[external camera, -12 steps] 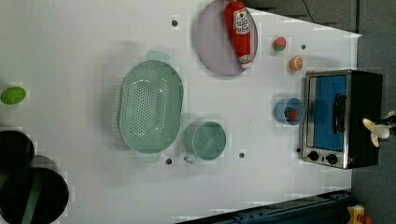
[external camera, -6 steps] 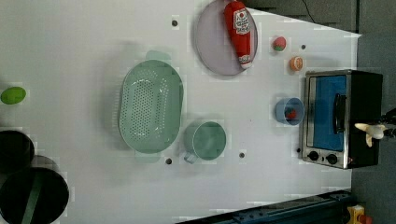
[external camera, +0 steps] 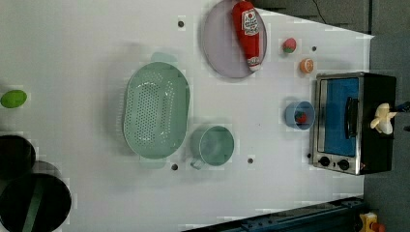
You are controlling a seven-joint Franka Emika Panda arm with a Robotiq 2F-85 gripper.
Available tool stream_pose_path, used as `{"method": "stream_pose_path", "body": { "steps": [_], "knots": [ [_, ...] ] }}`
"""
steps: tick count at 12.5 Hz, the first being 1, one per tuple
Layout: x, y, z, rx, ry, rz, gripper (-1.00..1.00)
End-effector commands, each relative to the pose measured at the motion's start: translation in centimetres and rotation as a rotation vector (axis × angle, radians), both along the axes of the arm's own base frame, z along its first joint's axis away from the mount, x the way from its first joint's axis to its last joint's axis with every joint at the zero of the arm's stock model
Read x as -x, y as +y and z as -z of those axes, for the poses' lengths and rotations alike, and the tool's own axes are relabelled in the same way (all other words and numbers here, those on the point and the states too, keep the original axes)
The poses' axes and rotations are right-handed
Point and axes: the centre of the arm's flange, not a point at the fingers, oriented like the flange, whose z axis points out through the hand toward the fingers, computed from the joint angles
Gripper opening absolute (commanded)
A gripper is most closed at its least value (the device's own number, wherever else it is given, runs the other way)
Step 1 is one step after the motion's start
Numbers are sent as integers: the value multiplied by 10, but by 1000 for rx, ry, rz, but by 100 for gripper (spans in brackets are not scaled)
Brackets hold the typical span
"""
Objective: Pick banana from table and place on oven.
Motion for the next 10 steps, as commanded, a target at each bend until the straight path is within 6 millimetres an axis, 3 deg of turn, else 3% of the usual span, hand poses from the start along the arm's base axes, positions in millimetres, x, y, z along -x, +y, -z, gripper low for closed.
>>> {"method": "stream_pose_path", "body": {
  "steps": [1, 6, 10],
  "knots": [
    [-23, 58, -58, -21, -37, -93, 100],
    [-18, 201, -143, -71, -79, 171, 100],
    [5, 309, -171, -54, -129, 356, 100]
  ]
}}
